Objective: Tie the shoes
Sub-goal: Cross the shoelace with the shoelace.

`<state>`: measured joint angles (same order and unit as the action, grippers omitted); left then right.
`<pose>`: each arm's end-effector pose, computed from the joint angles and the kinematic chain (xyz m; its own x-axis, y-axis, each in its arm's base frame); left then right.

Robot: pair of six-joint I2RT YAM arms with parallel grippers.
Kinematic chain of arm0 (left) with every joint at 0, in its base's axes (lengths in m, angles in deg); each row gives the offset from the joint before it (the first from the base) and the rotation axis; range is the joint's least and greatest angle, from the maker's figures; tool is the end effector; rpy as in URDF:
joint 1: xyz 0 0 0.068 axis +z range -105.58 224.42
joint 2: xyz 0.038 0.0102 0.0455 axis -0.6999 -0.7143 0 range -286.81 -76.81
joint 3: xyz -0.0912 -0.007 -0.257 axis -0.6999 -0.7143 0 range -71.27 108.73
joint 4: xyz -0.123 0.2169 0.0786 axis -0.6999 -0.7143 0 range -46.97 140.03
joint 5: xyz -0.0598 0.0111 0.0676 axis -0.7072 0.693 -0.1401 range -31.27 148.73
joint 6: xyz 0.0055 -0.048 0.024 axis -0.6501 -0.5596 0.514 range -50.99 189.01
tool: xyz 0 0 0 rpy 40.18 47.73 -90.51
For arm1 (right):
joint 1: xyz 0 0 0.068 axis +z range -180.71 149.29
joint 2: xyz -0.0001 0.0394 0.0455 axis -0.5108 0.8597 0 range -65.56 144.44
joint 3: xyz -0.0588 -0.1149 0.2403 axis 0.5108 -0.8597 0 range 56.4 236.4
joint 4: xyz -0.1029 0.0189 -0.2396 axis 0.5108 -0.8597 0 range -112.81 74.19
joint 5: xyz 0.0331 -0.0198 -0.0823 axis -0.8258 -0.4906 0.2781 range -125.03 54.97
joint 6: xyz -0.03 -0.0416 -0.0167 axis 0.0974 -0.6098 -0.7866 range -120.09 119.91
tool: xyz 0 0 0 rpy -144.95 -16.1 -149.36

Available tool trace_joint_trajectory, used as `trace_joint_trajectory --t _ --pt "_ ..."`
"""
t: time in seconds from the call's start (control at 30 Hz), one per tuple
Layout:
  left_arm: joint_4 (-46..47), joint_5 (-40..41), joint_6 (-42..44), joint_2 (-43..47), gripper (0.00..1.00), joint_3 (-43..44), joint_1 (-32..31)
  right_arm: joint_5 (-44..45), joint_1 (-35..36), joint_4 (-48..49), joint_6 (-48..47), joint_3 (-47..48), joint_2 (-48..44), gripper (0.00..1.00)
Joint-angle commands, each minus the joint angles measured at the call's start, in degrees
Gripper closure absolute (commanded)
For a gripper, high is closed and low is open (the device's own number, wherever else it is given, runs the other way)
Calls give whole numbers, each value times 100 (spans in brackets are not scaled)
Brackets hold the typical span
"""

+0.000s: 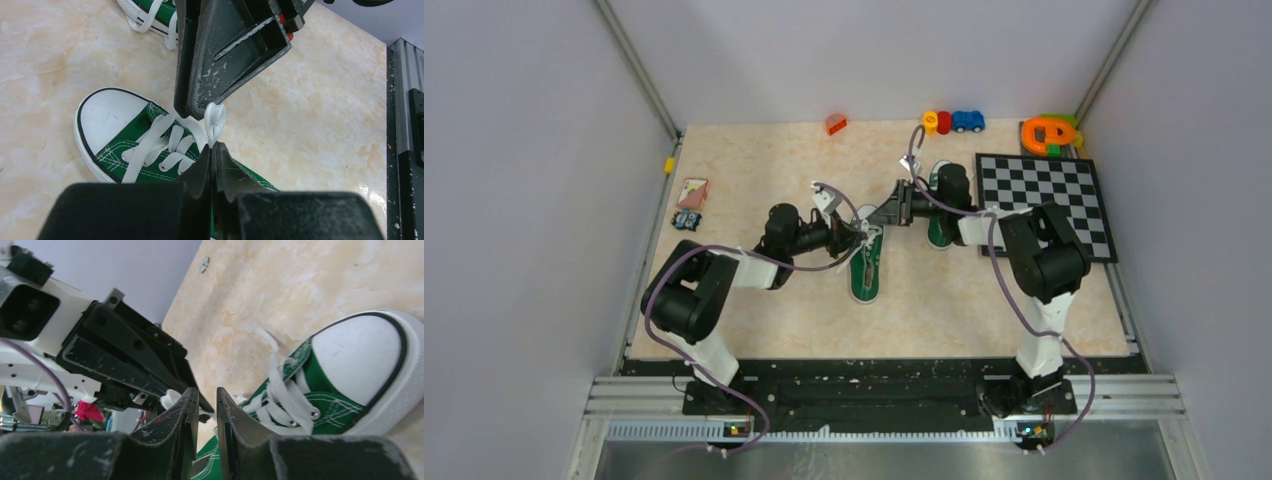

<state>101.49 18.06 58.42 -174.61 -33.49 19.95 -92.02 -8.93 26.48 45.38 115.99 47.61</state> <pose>0.2909 -0.1579 0.1778 -0.2987 -0.0172 -0.9542 0.8605 0.4275 -0.2771 0.3688 0.1796 0.1763 -0.8159 0.0920 -0.5708 -0.5478 0.1924 0.8142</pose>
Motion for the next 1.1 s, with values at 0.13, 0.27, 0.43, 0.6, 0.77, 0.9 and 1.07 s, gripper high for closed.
trace_joint_trajectory --t 0.13,0.27,0.43,0.6,0.77,0.9,1.07 --pt "586 6 -145 87 100 -76 39 742 2 -4250 -3142 1769 26 67" --pt "666 -12 -169 168 100 -145 52 1129 21 -5464 -4371 2306 19 55" --pt "737 -17 -204 244 100 -208 56 953 40 -6962 -6108 3313 406 51" --pt "874 -33 -255 193 100 -253 56 616 268 -9233 -7583 5126 1416 53" --pt "803 -6 -187 231 100 -259 58 954 612 -9783 -8095 5582 1723 50" --pt "776 -1 -182 270 100 -262 65 853 681 -9850 -8187 5704 1785 50" --pt "787 -26 -208 236 100 -248 66 1011 771 -9966 -8230 5775 1837 51"
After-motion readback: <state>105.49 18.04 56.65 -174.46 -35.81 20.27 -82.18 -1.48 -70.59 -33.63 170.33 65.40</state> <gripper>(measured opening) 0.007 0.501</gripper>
